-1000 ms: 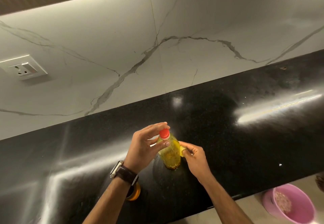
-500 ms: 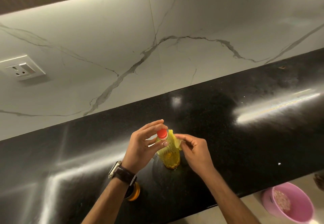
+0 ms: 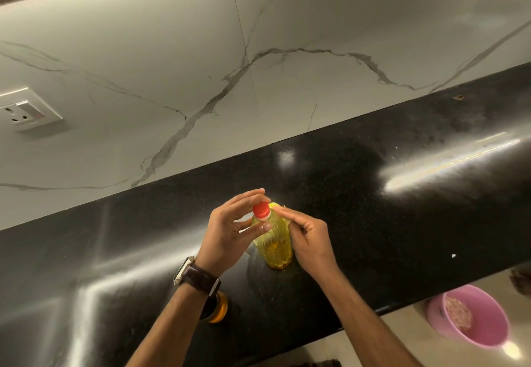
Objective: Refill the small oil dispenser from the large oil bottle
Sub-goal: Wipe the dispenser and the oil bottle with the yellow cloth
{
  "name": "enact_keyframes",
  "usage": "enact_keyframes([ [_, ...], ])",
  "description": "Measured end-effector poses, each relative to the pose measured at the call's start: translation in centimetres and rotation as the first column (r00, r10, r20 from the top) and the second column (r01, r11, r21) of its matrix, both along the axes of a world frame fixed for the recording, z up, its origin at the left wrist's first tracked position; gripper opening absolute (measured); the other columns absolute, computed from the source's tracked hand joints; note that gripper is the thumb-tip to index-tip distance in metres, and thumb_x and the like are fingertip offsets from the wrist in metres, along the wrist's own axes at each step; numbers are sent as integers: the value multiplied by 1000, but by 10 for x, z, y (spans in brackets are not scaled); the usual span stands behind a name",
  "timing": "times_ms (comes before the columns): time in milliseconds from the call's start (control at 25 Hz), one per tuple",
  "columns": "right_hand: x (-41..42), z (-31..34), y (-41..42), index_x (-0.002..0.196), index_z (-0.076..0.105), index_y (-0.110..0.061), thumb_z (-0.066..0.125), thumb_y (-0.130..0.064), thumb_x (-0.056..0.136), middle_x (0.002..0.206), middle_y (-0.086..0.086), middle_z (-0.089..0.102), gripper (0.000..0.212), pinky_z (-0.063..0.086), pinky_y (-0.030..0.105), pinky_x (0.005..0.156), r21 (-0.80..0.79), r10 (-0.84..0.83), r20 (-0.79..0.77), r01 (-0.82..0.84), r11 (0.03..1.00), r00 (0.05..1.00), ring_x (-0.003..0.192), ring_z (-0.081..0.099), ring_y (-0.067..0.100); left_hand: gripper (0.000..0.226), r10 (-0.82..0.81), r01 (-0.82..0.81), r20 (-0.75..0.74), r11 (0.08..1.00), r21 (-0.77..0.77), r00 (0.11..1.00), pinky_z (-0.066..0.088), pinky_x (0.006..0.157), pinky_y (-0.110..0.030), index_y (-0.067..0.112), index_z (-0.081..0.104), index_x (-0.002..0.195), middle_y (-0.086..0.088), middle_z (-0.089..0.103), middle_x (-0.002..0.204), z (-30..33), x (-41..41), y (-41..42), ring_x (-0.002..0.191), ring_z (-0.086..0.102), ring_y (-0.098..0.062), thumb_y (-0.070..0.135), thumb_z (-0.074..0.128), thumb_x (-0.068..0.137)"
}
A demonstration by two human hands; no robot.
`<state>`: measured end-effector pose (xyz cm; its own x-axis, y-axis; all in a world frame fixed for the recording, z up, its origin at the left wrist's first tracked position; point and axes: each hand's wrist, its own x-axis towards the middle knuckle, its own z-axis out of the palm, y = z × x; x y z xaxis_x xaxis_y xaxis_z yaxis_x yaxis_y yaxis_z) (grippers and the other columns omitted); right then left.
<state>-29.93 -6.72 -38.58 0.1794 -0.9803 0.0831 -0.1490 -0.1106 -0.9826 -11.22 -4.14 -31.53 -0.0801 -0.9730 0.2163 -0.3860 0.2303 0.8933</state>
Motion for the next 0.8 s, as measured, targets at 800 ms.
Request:
enact_keyframes([
  [800,-8,-2,17,113,72,-24,65,-9,100,107,4,78,21,63,35,85,401,-179,300,46,915,937,103,75,21,48,260,-260,-11,964,-54,966,65,76,-43,28,75,119,12,77,112,-6,-21,20,105,74,-15,32,88,73],
])
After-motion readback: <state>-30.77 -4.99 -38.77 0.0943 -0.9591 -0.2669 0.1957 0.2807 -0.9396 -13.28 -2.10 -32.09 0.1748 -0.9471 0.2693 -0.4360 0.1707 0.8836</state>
